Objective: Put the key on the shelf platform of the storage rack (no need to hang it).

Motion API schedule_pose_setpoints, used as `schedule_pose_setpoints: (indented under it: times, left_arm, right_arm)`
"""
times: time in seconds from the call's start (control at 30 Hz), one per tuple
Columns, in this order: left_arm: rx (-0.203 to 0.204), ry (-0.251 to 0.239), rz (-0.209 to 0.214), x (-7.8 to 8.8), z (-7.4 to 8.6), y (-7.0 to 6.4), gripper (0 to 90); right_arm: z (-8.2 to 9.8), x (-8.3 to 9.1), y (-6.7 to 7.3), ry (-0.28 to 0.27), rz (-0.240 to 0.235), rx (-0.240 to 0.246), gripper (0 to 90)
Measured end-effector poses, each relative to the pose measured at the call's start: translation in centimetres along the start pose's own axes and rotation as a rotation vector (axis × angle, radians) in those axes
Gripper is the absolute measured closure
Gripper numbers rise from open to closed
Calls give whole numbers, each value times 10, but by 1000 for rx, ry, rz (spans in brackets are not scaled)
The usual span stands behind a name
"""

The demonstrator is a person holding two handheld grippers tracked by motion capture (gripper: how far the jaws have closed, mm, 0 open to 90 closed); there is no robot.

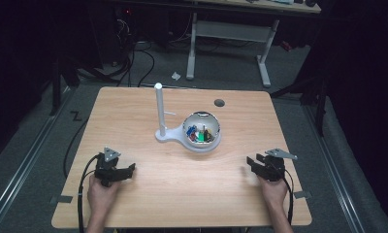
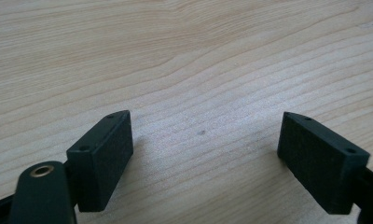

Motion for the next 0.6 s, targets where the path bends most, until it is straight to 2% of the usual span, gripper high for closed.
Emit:
schedule_pose_setpoints:
  times: [0.2,0.4,0.5,0.6]
  left_arm:
    - [0,0,0,0,0,0,184]
    - [-2,0,1,0,0,0,184]
    - [-3,0,1,0,0,0,184]
    - [-2,0,1,0,0,0,184]
  right_arm:
    - [5,-5,0,28,53,59,509]
    - [8,-12,3,51,65,78,503]
    - [9,-16,6,64,73,103,500]
    - [8,-17,8,73,68,102,488]
Point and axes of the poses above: each handheld gripper's, and its own axes: x roughly backward along the jaws, z roughly out of its underside, y roughly to its left, the point moved 5 cm from there along -x, roughly forward along the jaws, and after that the axes turned 3 degrees about -y, right-handed, at the moved point
